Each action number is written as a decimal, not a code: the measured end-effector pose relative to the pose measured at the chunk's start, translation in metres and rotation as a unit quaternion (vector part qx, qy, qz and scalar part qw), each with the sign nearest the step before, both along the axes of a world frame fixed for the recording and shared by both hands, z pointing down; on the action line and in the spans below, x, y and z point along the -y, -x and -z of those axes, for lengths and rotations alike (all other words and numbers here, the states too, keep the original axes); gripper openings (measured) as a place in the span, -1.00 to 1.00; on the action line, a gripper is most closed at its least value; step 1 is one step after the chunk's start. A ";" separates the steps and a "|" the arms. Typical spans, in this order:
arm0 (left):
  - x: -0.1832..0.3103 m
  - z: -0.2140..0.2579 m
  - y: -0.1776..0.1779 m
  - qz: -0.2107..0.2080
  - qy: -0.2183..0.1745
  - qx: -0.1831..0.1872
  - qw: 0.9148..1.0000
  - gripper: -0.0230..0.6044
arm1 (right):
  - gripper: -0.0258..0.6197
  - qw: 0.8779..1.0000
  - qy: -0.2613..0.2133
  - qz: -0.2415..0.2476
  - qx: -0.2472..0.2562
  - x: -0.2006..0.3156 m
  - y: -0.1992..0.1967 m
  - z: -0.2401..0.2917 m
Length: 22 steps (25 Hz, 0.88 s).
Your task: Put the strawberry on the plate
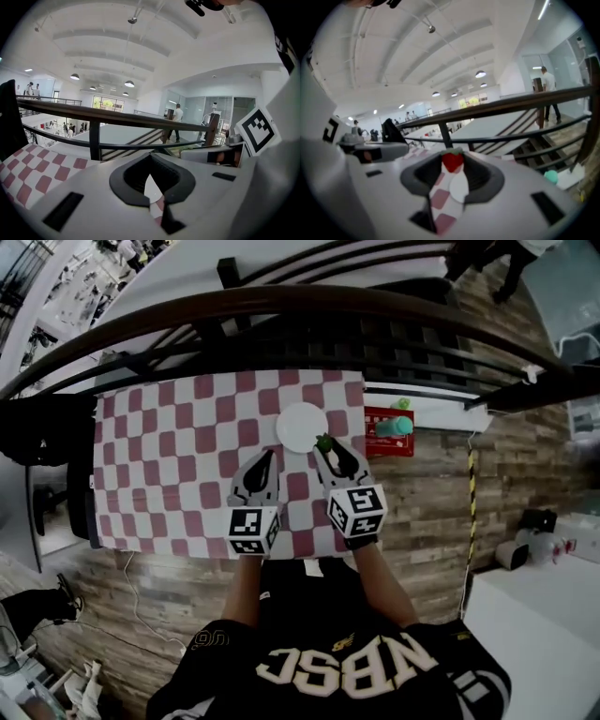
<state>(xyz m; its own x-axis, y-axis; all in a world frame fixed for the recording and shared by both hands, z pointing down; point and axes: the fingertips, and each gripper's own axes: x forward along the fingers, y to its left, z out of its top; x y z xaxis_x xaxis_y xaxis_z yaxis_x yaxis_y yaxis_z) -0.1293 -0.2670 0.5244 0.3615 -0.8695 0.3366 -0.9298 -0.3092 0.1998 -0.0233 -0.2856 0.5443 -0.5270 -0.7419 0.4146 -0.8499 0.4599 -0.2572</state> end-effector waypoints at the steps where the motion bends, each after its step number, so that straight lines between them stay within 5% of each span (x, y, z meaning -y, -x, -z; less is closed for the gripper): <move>1: 0.005 -0.009 0.002 -0.002 0.008 0.001 1.000 -0.90 | -0.45 1.000 0.008 0.002 -0.005 0.004 0.001 -0.010; 11: 0.040 -0.084 0.000 -0.043 0.063 0.021 0.997 -0.90 | -0.45 0.994 0.067 0.048 -0.075 0.028 0.019 -0.106; 22: 0.064 -0.136 0.004 -0.055 0.089 0.015 0.994 -0.90 | -0.45 0.970 0.095 0.106 -0.195 0.054 0.045 -0.188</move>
